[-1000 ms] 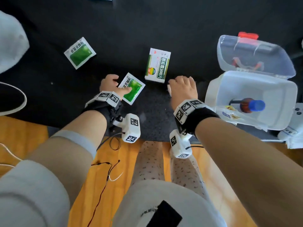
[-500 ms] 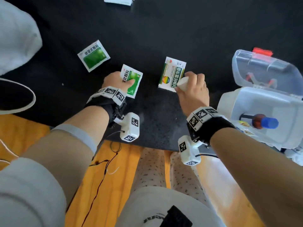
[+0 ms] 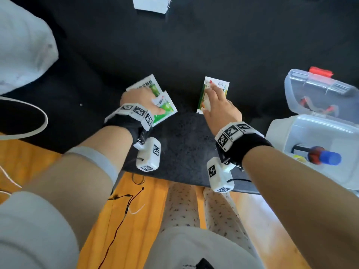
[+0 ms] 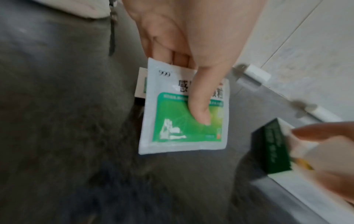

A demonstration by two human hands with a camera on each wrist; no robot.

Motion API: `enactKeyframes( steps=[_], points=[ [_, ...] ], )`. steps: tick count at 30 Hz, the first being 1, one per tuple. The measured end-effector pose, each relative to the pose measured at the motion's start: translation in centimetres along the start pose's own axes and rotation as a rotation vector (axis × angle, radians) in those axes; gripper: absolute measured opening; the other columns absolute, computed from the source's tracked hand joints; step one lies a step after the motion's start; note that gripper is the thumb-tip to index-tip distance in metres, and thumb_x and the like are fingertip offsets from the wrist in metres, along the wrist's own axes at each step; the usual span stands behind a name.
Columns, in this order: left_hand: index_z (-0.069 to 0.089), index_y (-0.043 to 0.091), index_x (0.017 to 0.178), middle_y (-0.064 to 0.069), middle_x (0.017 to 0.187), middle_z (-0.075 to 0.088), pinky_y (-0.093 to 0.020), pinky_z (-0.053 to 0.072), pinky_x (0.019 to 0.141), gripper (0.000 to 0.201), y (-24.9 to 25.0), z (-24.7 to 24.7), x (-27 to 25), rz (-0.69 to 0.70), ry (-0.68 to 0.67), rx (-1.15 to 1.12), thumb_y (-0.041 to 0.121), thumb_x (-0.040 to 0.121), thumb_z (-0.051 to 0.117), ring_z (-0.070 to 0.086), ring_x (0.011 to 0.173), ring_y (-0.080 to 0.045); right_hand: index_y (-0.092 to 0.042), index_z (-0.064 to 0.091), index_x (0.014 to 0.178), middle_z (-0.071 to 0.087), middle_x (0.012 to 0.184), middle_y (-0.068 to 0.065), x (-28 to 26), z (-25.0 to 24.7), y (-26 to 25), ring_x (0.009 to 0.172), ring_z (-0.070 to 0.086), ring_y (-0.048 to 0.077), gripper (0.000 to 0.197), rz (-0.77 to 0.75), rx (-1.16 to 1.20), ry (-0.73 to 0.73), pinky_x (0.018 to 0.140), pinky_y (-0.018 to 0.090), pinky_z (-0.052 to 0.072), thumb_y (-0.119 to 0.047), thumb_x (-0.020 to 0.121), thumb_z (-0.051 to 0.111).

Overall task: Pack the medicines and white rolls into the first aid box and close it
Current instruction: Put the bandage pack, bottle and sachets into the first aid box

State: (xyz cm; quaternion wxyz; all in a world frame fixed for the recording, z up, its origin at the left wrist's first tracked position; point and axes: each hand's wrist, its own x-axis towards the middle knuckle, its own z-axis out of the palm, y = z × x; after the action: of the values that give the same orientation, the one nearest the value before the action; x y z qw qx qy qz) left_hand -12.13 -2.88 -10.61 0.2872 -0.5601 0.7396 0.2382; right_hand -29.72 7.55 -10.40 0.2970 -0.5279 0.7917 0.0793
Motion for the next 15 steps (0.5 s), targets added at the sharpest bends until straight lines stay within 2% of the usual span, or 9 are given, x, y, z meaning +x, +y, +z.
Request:
enactKeyframes(
  steps=[2, 5, 8, 11, 13, 15],
  points=[
    [0.064, 0.012, 0.098, -0.006, 0.104, 0.066, -0.031, 0.041, 0.071, 0.053, 1.6, 1.2, -1.5, 0.018, -0.065, -0.036, 0.059, 0.072, 0.064, 0.061, 0.101, -0.028, -0.026, 0.022, 0.144, 0.004, 0.158, -0.019, -0.7, -0.1, 0.8, 0.112, 0.056, 0.029, 0.055, 0.022, 0.023, -0.032, 0.074, 0.036, 0.048, -0.023, 0.095, 0.045],
    [0.064, 0.015, 0.101, -0.004, 0.105, 0.066, -0.031, 0.041, 0.072, 0.05, 3.8, 3.8, -4.2, 0.038, -0.105, -0.057, 0.057, 0.074, 0.064, 0.061, 0.104, -0.027, -0.029, 0.026, 0.142, 0.005, 0.158, -0.022, -2.8, 0.7, 2.5, 0.106, 0.059, 0.027, 0.051, 0.028, 0.052, -0.048, 0.072, 0.035, 0.047, -0.024, 0.094, 0.045],
    [0.064, 0.014, 0.102, -0.004, 0.104, 0.067, -0.031, 0.042, 0.074, 0.045, 5.2, 5.0, -5.9, 0.035, -0.037, -0.097, 0.053, 0.079, 0.06, 0.062, 0.105, -0.027, -0.027, 0.029, 0.14, 0.008, 0.158, -0.019, -4.8, 1.5, 4.2, 0.1, 0.061, 0.028, 0.048, -0.013, -0.007, -0.045, 0.071, 0.035, 0.049, -0.026, 0.094, 0.045],
    [0.067, 0.015, 0.103, -0.006, 0.109, 0.068, -0.037, 0.048, 0.089, 0.038, 4.9, 4.5, -5.8, -0.037, 0.061, -0.283, 0.044, 0.077, 0.066, 0.06, 0.108, -0.03, -0.025, 0.034, 0.136, 0.016, 0.157, -0.015, -5.7, 2.0, 5.3, 0.097, 0.062, 0.028, 0.045, -0.058, -0.007, -0.027, 0.067, 0.032, 0.047, -0.027, 0.093, 0.048],
    [0.07, 0.017, 0.097, -0.006, 0.111, 0.067, -0.041, 0.047, 0.095, 0.035, 4.5, 4.1, -5.2, -0.073, 0.128, -0.391, 0.039, 0.071, 0.074, 0.058, 0.11, -0.029, -0.023, 0.038, 0.134, 0.025, 0.152, -0.009, -6.2, 2.2, 5.6, 0.097, 0.062, 0.027, 0.046, -0.053, 0.111, 0.048, 0.067, 0.033, 0.049, -0.029, 0.091, 0.052],
    [0.069, 0.015, 0.101, -0.004, 0.126, 0.055, -0.043, 0.042, 0.101, 0.039, 4.1, 4.2, -4.7, -0.09, 0.167, -0.436, 0.033, 0.067, 0.079, 0.049, 0.121, -0.026, -0.023, 0.035, 0.136, 0.029, 0.145, -0.002, -6.5, 2.3, 5.4, 0.099, 0.06, 0.025, 0.057, 0.064, 0.317, 0.15, 0.068, 0.035, 0.052, -0.034, 0.086, 0.06]
  ],
)
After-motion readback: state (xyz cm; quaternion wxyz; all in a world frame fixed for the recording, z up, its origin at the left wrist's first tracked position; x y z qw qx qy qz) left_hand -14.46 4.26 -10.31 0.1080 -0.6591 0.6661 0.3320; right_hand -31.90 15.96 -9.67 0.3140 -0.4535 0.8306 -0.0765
